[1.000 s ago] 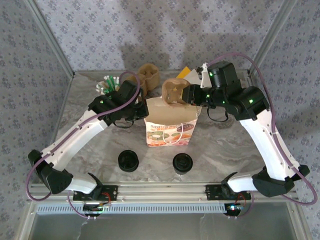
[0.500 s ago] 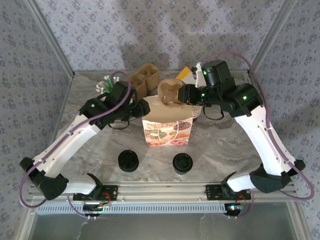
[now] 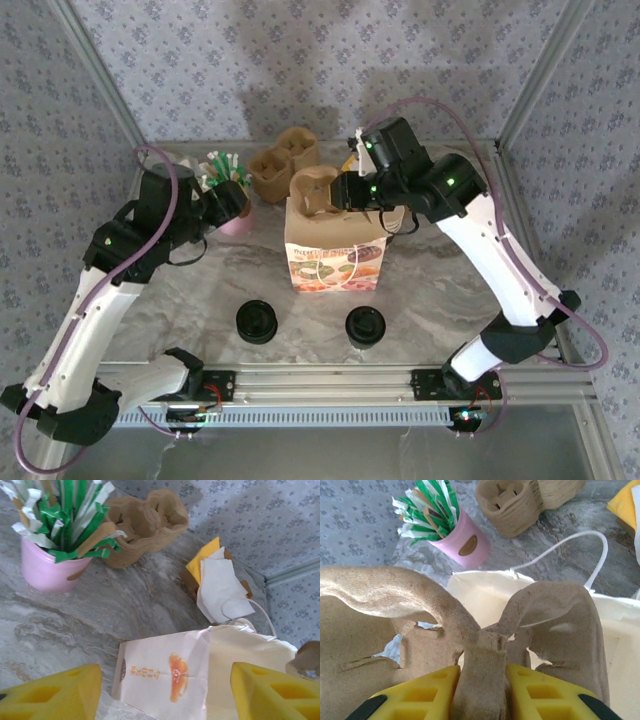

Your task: Pack the takeout coffee

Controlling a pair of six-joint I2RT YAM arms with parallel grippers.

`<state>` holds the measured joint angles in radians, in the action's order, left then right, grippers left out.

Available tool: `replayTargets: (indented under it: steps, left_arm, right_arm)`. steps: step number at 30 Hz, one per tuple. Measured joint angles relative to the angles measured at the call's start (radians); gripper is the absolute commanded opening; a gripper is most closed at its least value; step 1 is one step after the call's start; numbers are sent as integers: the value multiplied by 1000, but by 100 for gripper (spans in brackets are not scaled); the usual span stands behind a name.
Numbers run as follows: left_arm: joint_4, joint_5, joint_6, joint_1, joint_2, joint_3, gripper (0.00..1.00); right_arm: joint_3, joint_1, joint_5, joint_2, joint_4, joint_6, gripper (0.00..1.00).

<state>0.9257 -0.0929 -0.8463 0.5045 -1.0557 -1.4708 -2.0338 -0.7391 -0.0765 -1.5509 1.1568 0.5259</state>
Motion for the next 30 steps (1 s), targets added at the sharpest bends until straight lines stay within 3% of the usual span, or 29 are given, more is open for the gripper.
replayTargets:
  steps: [30]
  left_arm:
    - [-3,80,0,-62,14,89,70]
  right_arm:
    - [55,-39,184,-107,69,-48,29]
